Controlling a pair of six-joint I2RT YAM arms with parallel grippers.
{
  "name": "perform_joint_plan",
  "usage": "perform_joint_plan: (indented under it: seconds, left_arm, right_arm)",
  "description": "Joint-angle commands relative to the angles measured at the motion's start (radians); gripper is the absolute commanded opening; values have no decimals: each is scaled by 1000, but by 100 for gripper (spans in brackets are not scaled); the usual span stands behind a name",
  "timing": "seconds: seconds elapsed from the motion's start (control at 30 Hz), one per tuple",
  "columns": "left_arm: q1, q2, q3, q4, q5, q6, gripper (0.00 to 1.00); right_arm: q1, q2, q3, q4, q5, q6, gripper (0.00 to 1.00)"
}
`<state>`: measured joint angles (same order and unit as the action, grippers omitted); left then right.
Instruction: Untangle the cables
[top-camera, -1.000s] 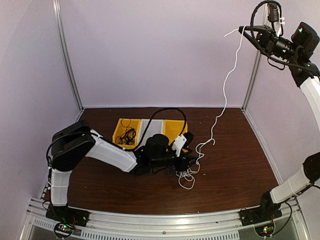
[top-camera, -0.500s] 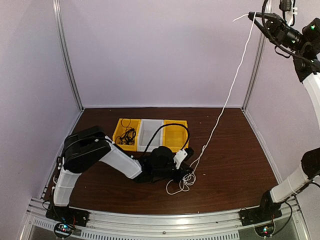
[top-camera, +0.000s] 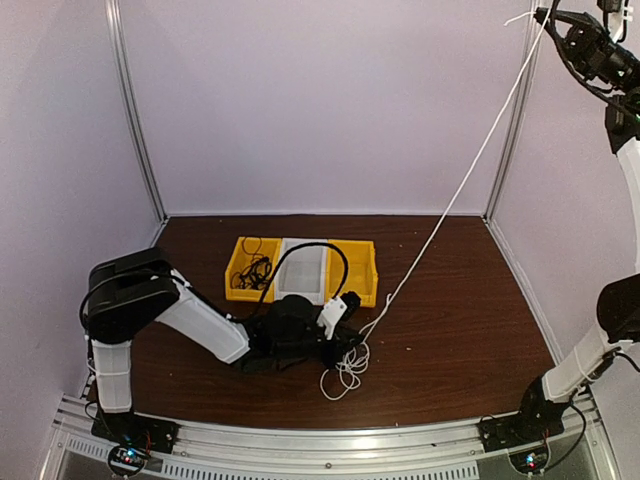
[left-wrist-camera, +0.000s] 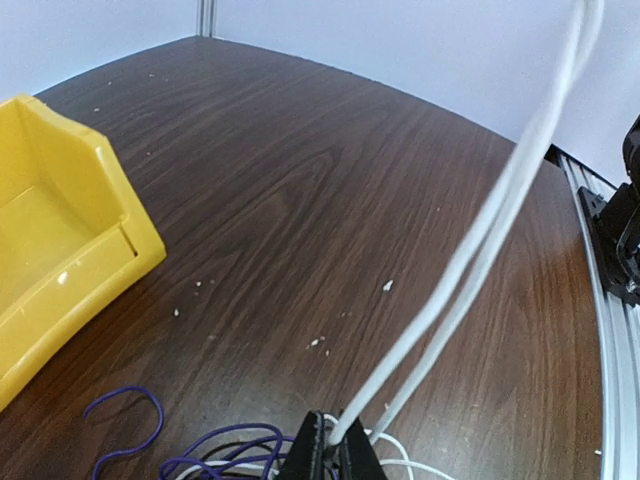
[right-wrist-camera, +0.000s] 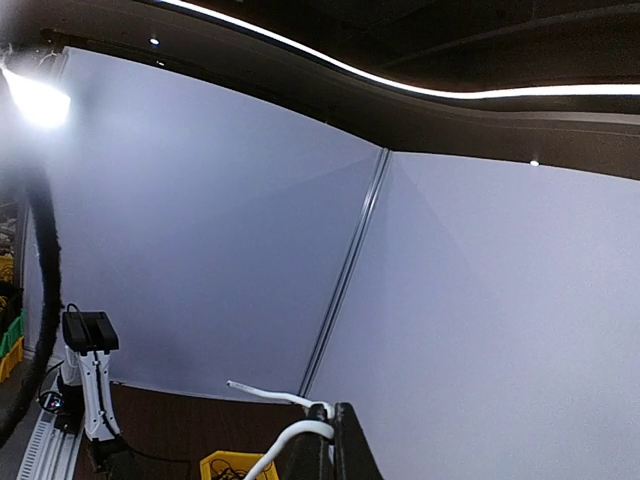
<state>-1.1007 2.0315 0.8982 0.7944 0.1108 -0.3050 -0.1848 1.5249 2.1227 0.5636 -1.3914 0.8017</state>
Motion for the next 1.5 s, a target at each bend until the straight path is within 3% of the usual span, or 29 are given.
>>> perform_joint_plan:
  seconds: [0.0,0.23,0.57,0.87,1.07,1.33,1.47]
  left_arm:
    - [5,-14,-86,-257,-77,33,8]
    - [11,-162,-222,-261,-211,-3,12]
    - [56,-246,-395,-247,-256,-66,18]
    - [61,-249,-445,-245,-274,-70,10]
    - [76,-226,-482,-277,-307,-141,8]
    - [77,-215,-498,-275,-336,-175,7]
    - [77,-262,-497,-312,-365,-179,7]
  right_arm:
    - [-68,-11,87,145,117,108,0]
    - [-103,-21,13,132,144,101,0]
    - [-187,0,59,141,204,128,0]
    - [-249,16,80,137,230,136,0]
    - [-387,65,143,251,308,280,0]
    - [-413,85,138,102,325,122,0]
    - [-415,47,52,47,293,38,0]
